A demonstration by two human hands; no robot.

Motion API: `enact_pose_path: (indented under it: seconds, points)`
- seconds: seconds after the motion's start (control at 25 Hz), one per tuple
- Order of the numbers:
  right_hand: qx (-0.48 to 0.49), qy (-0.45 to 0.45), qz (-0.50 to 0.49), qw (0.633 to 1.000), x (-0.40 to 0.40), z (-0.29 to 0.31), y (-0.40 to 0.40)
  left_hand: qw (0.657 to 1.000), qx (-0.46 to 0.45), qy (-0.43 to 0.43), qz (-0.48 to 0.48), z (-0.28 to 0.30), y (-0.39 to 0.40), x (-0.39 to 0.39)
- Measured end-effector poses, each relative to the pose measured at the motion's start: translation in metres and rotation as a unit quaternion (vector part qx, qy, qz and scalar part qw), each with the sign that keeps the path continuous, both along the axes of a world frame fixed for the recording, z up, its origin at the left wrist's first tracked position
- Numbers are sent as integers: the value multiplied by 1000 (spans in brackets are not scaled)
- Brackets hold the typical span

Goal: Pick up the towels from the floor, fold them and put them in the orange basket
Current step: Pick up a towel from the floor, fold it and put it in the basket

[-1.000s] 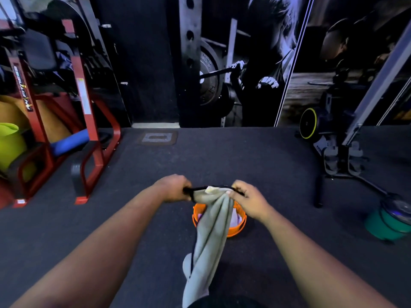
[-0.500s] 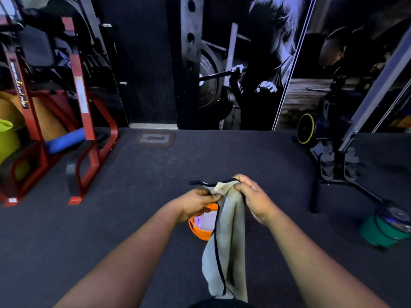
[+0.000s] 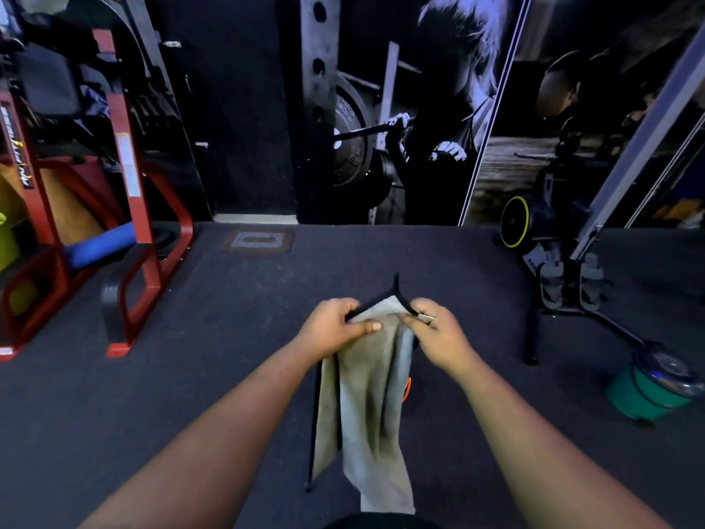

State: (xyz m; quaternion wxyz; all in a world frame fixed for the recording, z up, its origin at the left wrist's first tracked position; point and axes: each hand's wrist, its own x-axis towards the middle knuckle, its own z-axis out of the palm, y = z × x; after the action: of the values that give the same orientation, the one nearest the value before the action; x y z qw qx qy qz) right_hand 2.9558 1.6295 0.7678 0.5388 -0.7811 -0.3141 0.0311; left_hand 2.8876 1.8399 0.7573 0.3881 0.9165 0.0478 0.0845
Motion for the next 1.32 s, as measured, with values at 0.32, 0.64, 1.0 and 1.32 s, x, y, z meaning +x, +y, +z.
enact_pose_path:
  seconds: [0.32, 0.64, 1.0, 1.32]
  points:
    - [212, 212, -208, 931, 16, 12, -19, 986, -161, 46, -15, -64, 48, -30]
    - [220, 225, -43, 948, -13, 59, 21, 988, 39, 116, -92, -60, -22, -10]
    - [-182, 56, -8, 982, -7, 12, -10, 992, -101, -50, -52, -29, -4, 3]
    - [-90, 38, -110, 989, 10, 13, -19, 962, 226, 151, -23, -52, 51, -37]
